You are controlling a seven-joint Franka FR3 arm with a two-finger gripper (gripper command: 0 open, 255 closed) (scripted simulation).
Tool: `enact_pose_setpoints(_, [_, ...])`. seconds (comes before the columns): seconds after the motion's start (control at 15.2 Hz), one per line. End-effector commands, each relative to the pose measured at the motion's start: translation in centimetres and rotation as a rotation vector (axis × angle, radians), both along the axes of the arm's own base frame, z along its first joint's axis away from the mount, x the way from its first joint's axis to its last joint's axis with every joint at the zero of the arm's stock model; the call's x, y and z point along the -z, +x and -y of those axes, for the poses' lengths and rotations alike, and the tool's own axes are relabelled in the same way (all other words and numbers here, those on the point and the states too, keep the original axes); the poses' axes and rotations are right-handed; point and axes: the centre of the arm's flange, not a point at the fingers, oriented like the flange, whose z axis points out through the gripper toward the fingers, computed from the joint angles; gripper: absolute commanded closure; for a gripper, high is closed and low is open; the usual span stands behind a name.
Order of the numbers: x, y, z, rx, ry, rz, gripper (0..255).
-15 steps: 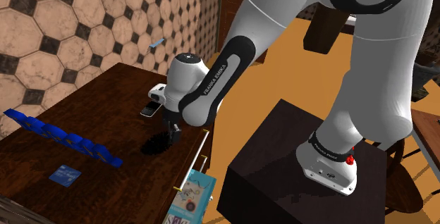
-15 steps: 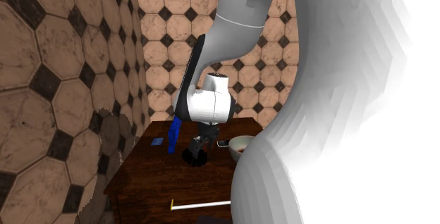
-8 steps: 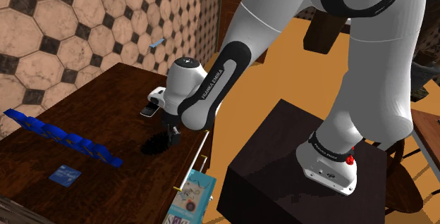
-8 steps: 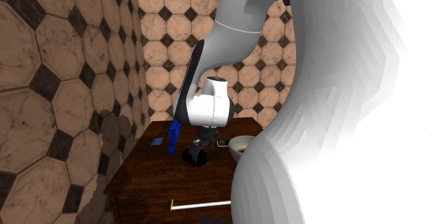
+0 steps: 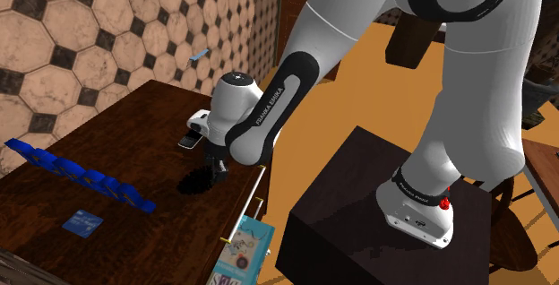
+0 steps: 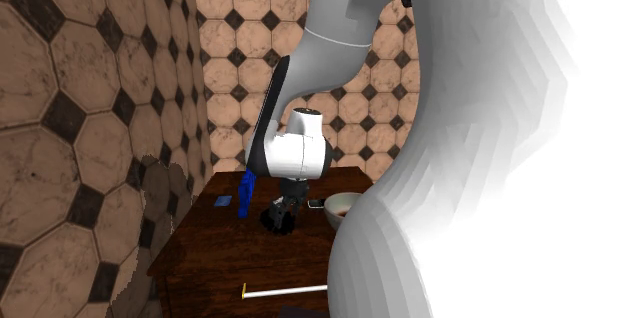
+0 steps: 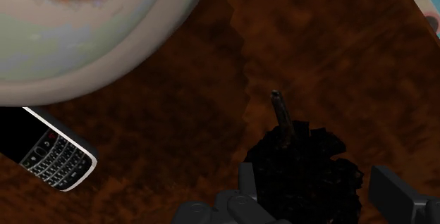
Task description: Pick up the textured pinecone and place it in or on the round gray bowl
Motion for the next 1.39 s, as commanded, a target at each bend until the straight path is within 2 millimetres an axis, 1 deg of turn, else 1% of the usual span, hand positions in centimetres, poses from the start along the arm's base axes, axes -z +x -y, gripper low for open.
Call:
enact_pose_setpoints(0.0, [0.2,-0.1,0.0,0.000,-0.001,-0.004,255])
enact_pose_setpoints(0.2, [0.2,-0.1,0.1,0.000,-0.001,-0.004,255])
enact_pose_setpoints(1.32, [-8.8,-0.1,0.1,0.000,-0.001,-0.004,255])
